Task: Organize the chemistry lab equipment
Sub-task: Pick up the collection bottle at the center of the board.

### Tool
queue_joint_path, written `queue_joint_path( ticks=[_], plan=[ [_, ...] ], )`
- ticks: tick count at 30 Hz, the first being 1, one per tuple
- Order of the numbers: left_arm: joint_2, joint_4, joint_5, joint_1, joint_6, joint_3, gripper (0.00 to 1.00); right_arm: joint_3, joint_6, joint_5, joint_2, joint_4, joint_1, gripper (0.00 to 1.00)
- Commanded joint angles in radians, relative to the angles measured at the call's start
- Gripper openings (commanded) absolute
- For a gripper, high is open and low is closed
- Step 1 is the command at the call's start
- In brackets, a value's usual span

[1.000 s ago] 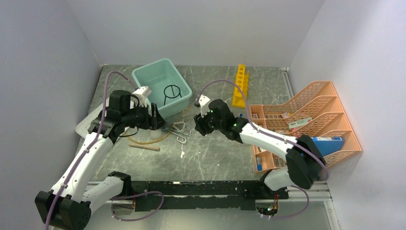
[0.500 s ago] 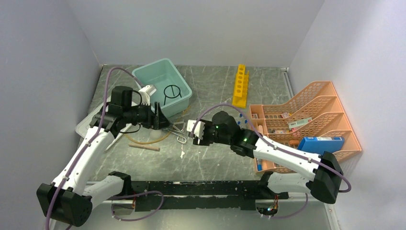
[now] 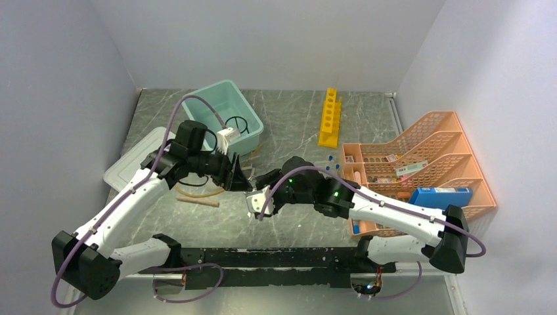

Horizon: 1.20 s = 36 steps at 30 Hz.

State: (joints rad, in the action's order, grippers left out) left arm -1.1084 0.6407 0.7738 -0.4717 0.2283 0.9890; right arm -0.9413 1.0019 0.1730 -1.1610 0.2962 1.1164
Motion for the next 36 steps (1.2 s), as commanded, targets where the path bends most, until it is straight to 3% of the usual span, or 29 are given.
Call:
queue_joint_path(
  ticks=[1,12,25,28,33,34,35,36],
  plan=[
    [-0.013,0.009,0.021,-0.055,-0.046,0.045,0.77,-0.066,0.127,0.007,-0.002,0.024,0.029,0.00],
    [-0.014,-0.033,0.084,-0.074,-0.028,0.015,0.80,-0.072,0.171,-0.012,-0.018,0.006,0.078,0.00],
    [-0.021,-0.061,0.161,-0.106,-0.020,-0.018,0.71,-0.047,0.181,-0.055,-0.013,-0.054,0.082,0.00],
    [-0.021,-0.068,0.171,-0.108,-0.015,-0.020,0.60,-0.041,0.179,-0.054,-0.008,-0.057,0.083,0.00],
    [-0.034,-0.067,0.181,-0.108,-0.019,-0.012,0.29,-0.031,0.163,-0.049,0.003,-0.063,0.083,0.00],
    [-0.036,-0.066,0.180,-0.110,-0.020,-0.009,0.18,-0.027,0.157,-0.049,0.007,-0.065,0.083,0.00],
    [-0.038,-0.062,0.174,-0.110,-0.023,-0.004,0.08,-0.023,0.152,-0.049,0.012,-0.068,0.082,0.02],
    [-0.041,-0.052,0.169,-0.109,-0.029,0.000,0.05,-0.017,0.144,-0.051,0.017,-0.069,0.082,0.06]
  ],
)
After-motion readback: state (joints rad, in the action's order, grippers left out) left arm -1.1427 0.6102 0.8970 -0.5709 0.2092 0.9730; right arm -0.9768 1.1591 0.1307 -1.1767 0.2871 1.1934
